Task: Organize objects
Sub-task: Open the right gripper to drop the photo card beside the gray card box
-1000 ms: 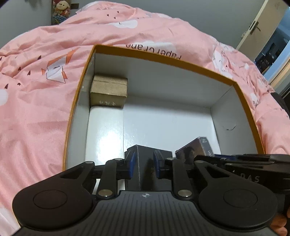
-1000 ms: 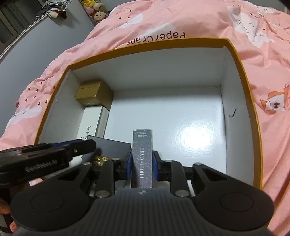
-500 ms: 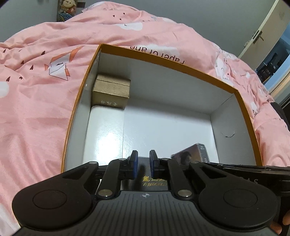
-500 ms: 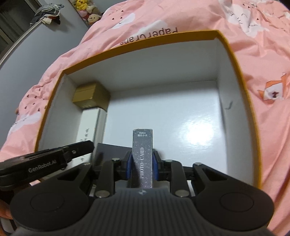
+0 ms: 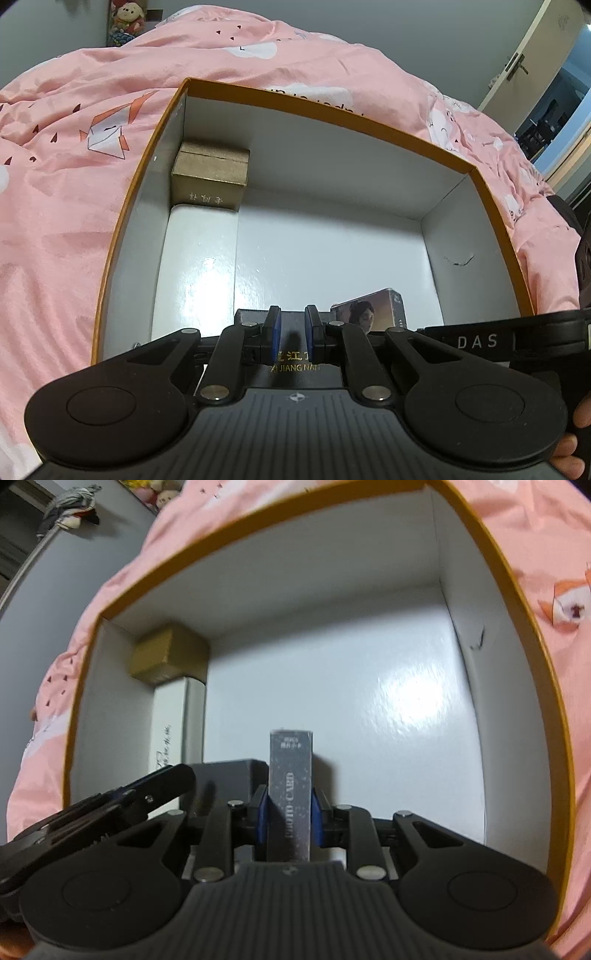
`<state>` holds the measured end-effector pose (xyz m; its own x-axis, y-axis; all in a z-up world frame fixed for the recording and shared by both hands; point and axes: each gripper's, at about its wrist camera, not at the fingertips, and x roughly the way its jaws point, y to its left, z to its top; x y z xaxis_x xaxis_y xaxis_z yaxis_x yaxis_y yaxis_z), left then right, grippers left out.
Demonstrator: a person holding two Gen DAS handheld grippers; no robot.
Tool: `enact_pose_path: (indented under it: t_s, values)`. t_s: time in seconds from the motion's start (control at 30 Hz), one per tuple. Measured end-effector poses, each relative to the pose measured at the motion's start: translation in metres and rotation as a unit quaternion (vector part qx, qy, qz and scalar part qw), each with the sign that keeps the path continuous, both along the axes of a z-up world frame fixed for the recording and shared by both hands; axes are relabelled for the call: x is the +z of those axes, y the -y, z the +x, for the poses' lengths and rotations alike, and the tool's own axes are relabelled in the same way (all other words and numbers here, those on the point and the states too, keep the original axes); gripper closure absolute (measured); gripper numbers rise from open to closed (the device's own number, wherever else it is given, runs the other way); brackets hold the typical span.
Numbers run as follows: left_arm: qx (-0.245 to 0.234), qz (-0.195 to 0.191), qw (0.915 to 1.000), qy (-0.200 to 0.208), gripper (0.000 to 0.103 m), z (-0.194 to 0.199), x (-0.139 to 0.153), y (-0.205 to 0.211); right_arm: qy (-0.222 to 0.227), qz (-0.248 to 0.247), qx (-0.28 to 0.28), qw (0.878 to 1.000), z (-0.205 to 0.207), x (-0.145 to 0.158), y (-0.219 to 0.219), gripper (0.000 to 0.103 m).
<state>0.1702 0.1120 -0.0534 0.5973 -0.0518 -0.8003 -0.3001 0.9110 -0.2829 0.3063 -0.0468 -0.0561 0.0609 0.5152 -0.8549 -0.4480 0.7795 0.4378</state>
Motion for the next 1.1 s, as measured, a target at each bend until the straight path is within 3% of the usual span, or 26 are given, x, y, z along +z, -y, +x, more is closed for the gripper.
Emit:
enact_pose_path:
  t_s: [0.27, 0.4, 0.6, 0.8, 1.1]
  values:
    - [-0.002, 0.006, 1.0, -0.002, 0.088, -0.001, 0.0, 0.003, 0.097, -0.088, 0.038, 0.991, -0.013, 0.008, -0.01, 0.063]
    - [-0.001, 0.012, 0.9999, -0.005, 0.088, -0.001, -0.001, 0.004, 0.11, -0.107, 0.047, 0.987, -0.013, 0.006, -0.01, 0.052]
    - [-0.003, 0.012, 0.9999, -0.008, 0.088, -0.001, -0.002, 0.005, 0.082, -0.102, 0.049, 0.99, -0.009, -0.004, -0.01, 0.054]
    - [-0.003, 0.012, 0.9999, -0.009, 0.088, 0.0, -0.003, 0.005, 0.078, -0.079, 0.07, 0.991, -0.009, -0.005, -0.012, 0.071]
    - [-0.008, 0.014, 0.9998, -0.008, 0.088, 0.001, -0.003, 0.007, 0.086, -0.078, 0.081, 0.99, -0.009, -0.008, -0.012, 0.07]
